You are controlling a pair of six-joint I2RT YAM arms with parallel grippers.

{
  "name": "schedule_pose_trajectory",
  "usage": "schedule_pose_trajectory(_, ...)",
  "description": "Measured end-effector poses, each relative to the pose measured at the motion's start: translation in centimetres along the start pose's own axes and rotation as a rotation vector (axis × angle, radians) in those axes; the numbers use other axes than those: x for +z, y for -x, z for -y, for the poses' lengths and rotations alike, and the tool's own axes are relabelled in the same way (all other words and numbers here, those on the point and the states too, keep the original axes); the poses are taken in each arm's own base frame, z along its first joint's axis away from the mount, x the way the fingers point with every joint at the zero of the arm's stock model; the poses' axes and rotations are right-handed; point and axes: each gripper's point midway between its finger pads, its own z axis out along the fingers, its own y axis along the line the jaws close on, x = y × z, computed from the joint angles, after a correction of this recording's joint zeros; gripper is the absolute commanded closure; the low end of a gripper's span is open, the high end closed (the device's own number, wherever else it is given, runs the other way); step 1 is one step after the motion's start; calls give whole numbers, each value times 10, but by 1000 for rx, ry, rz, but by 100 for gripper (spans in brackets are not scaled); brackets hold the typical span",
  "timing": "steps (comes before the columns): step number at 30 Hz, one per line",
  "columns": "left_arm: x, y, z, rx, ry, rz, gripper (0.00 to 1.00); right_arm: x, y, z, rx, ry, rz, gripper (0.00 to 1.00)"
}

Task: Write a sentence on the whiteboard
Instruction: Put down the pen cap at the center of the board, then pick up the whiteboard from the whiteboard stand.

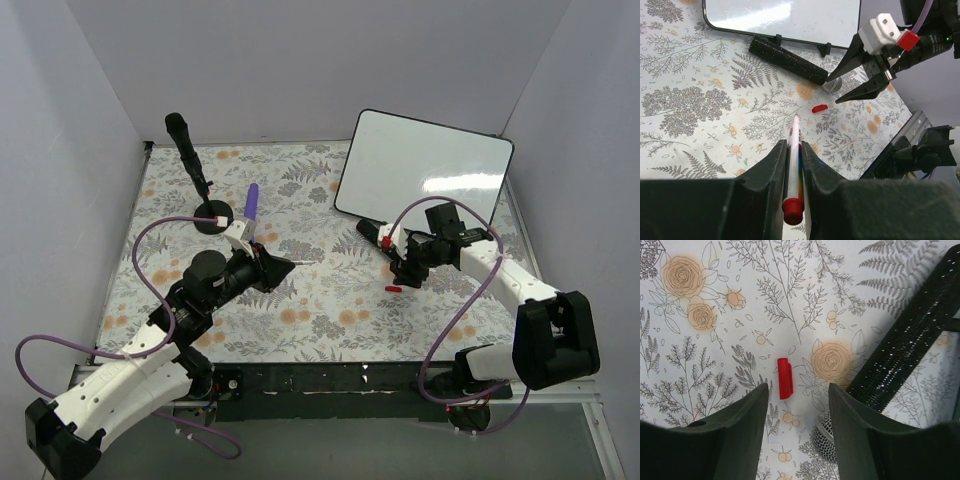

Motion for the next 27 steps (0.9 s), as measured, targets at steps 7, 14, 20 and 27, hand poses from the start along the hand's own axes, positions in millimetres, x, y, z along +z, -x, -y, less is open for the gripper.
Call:
schedule_pose_trajectory(7,-3,2,4,3,-18,7,100,-28,17,9,-6,-44,37,40)
schedule_pose_trajectory(14,-5,4,7,8,-34,14,100,-53,8,18,82,-94,64,40)
schedule_pose_trajectory(20,-6,6,10,13,-48,21,100,-82,-11,36,221,-181,124,40)
schedule_pose_trajectory(27,-6,7,13,15,-61,25,100,-116,-32,64,403,-330,214,41)
